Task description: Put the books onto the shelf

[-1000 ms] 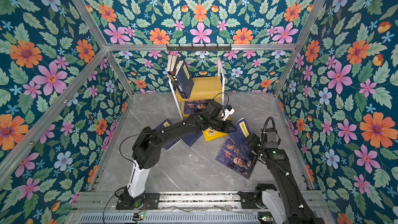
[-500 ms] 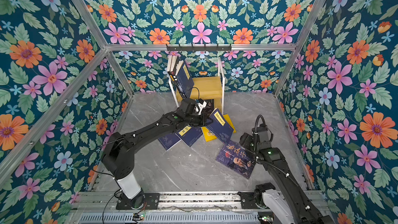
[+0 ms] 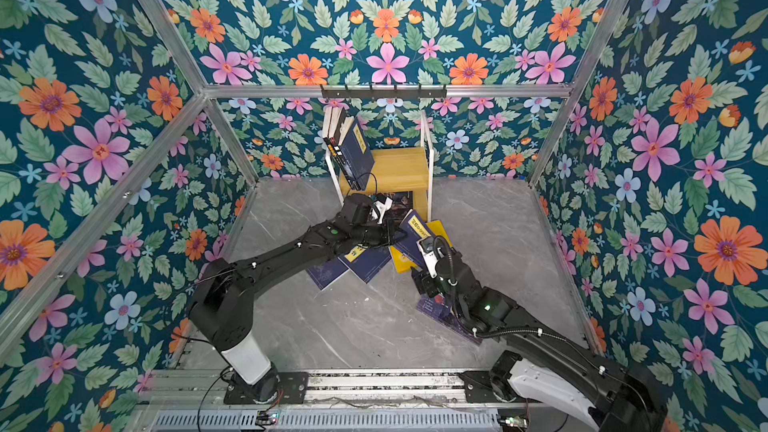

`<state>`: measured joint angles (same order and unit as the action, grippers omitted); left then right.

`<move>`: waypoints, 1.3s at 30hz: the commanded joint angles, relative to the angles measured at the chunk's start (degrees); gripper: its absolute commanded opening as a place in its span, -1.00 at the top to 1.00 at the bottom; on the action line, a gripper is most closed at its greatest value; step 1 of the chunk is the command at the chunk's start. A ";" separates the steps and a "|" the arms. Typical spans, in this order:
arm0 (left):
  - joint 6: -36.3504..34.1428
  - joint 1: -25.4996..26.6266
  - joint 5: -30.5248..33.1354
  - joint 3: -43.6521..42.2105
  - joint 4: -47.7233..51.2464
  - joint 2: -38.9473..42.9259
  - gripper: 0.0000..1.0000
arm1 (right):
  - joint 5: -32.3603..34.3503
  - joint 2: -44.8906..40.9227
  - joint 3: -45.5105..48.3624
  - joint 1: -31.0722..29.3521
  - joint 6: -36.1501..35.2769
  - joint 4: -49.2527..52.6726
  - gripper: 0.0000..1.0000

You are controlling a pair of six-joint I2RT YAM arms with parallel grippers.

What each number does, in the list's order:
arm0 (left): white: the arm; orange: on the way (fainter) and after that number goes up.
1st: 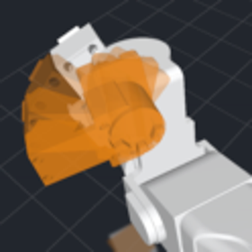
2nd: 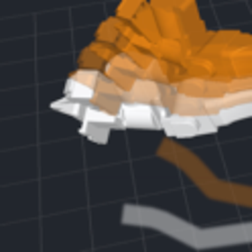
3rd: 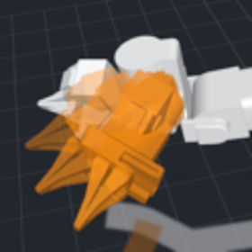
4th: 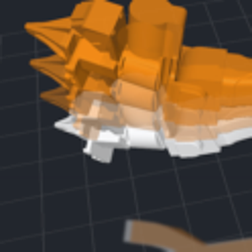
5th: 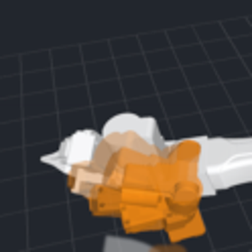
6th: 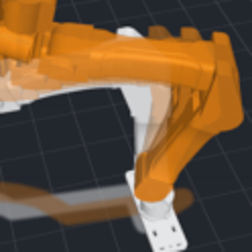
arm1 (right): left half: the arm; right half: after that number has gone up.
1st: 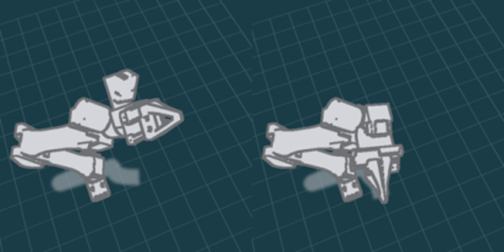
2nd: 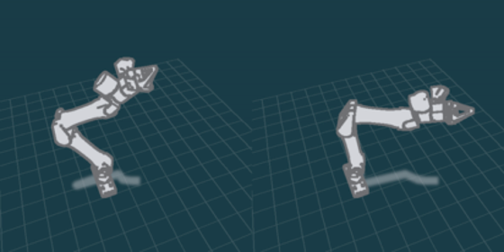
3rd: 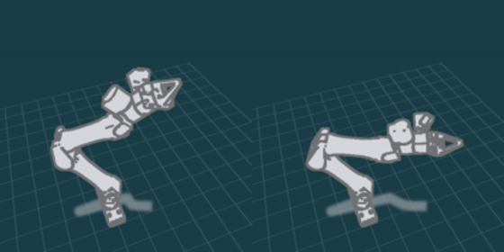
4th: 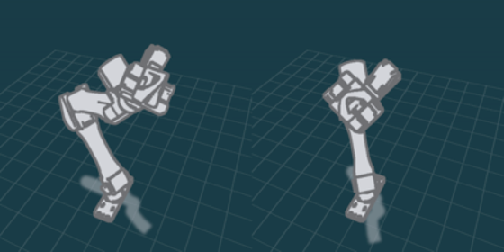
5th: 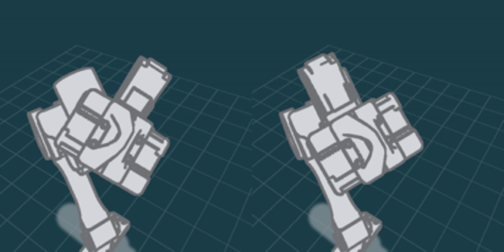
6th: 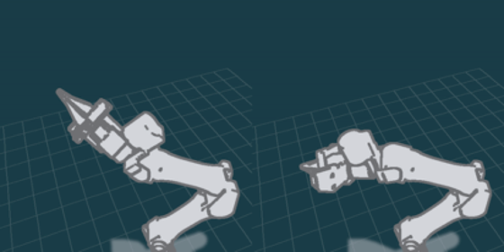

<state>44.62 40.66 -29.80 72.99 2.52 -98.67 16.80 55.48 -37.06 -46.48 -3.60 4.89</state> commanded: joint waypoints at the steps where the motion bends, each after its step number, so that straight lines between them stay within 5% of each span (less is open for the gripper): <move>1: 0.98 0.03 -0.29 0.02 -3.06 -0.12 1.00 | 3.72 3.73 -1.83 -2.07 -9.70 -3.21 -0.68; 10: 2.30 0.01 -0.97 0.22 -3.48 -0.82 1.00 | 14.79 15.14 -6.47 -4.67 -14.28 -3.94 -0.54; 16: 2.27 -0.05 -0.68 -0.03 -3.36 -0.47 1.00 | 19.71 19.12 -6.76 -4.15 -15.53 -5.82 0.00; 21: 2.31 -0.05 -0.38 -0.56 -3.89 0.02 1.00 | 20.11 19.34 -5.96 -3.99 -15.92 -6.64 0.70; 23: 2.28 -0.15 -0.19 -0.54 -3.47 0.36 0.82 | 20.08 18.32 -5.45 -3.88 -15.05 -5.93 1.00; 28: 1.38 -0.52 0.20 -1.83 -4.11 1.53 0.17 | 18.56 14.44 -2.31 -3.88 -14.06 -6.70 1.00; 39: -11.21 -3.22 -1.95 -2.20 0.34 5.18 -0.57 | 13.69 5.69 1.52 -2.79 -9.25 -6.62 1.00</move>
<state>40.21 37.54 -30.30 70.26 1.19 -94.50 31.62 62.61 -35.57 -49.36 -15.03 0.91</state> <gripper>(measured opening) 0.772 0.100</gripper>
